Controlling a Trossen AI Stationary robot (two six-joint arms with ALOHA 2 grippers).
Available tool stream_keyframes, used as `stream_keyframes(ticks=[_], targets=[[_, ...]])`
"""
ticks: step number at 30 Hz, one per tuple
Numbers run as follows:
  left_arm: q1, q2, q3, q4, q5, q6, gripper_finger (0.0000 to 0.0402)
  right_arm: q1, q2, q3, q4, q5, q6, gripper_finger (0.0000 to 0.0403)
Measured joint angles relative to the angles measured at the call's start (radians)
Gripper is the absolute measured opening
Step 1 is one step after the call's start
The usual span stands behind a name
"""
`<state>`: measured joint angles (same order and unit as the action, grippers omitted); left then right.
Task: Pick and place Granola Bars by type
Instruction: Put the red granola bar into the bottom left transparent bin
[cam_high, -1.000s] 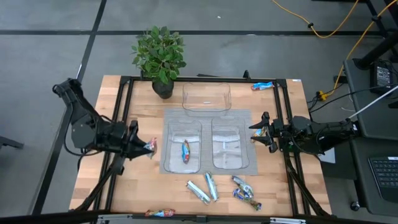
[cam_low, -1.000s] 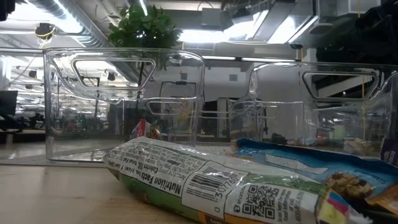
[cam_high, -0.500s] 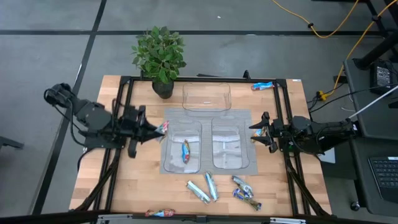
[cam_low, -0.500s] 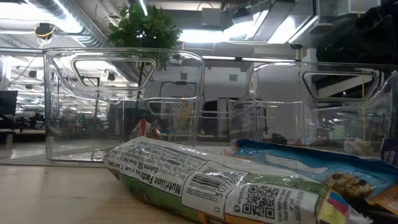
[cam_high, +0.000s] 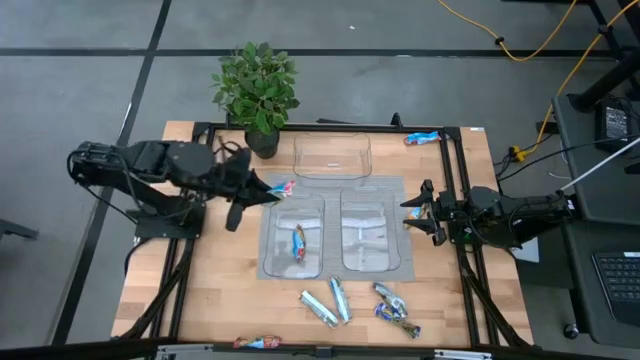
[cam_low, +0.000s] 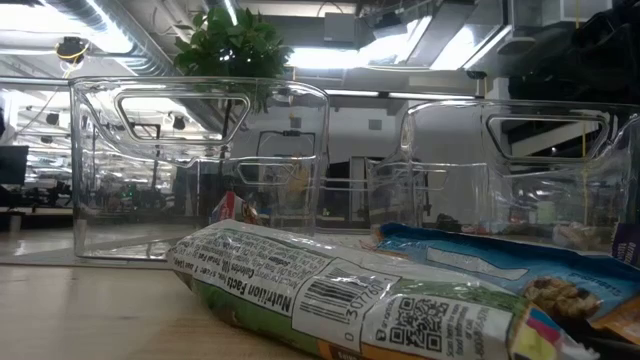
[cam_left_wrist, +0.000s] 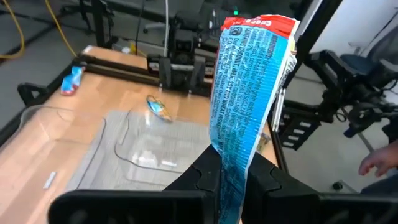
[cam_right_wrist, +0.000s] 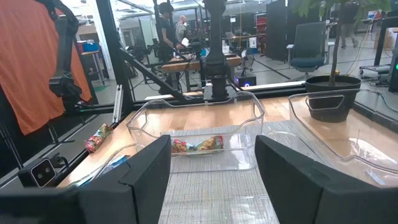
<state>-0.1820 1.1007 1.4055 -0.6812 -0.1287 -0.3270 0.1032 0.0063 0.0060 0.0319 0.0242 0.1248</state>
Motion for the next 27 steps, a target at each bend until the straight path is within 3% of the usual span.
stream_keyframes(ticks=[14,27], targets=[[0.162,0.169,0.000,-0.041,0.213,0.030,0.0024,0.000,0.000,0.000,0.000,0.000,0.001,0.0236],[0.173,0.269,0.000,-0.190,0.172,-0.010,0.0024,0.000,0.000,0.000,0.000,0.000,-0.001,0.0236]])
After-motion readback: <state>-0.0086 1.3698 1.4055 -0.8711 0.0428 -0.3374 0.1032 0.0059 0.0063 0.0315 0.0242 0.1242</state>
